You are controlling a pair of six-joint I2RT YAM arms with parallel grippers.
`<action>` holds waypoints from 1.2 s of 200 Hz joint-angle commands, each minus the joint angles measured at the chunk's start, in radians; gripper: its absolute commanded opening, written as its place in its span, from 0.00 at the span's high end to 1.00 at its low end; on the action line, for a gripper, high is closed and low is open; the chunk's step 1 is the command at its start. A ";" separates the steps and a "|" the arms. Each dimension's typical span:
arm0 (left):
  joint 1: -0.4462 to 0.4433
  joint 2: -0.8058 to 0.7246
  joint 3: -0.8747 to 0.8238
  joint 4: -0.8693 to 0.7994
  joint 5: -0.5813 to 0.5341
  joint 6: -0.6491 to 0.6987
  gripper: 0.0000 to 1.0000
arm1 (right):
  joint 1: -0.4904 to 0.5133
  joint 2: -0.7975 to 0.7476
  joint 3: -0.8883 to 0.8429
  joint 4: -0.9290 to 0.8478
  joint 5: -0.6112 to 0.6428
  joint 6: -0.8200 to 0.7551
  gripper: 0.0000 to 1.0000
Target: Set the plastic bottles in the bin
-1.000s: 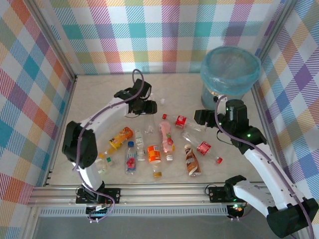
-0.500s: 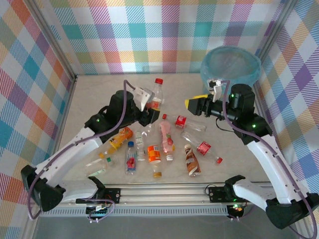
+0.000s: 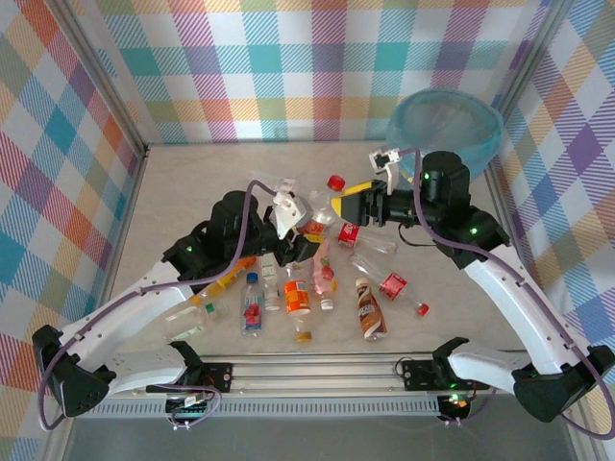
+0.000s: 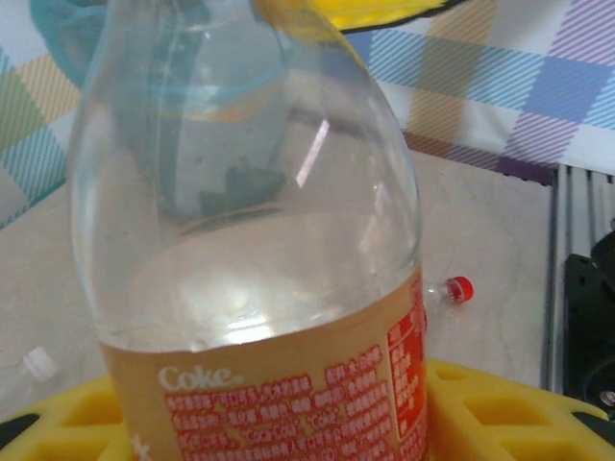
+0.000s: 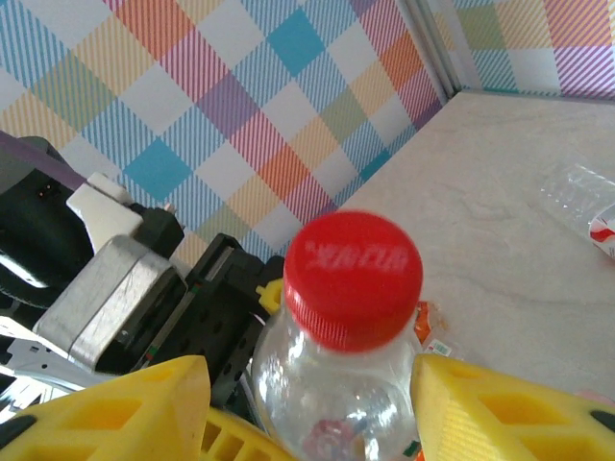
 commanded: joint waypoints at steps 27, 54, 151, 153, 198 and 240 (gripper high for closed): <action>-0.015 -0.001 0.008 -0.004 0.087 0.039 0.51 | 0.015 -0.005 0.030 -0.021 0.034 -0.010 0.42; -0.015 0.016 0.031 -0.080 0.140 0.089 0.49 | 0.017 -0.006 0.029 -0.029 0.039 -0.015 0.44; -0.014 0.022 0.016 -0.037 0.110 0.081 0.50 | 0.017 -0.005 0.034 -0.062 0.026 -0.042 0.77; -0.015 0.022 0.016 -0.036 0.110 0.080 0.50 | 0.017 -0.005 0.034 -0.062 0.026 -0.042 0.78; -0.015 0.011 0.016 0.028 0.051 0.036 0.31 | 0.017 -0.004 0.115 -0.117 0.089 -0.061 0.99; -0.015 0.010 0.067 0.179 -0.059 -0.033 0.00 | 0.015 0.058 0.409 -0.336 0.351 -0.191 1.00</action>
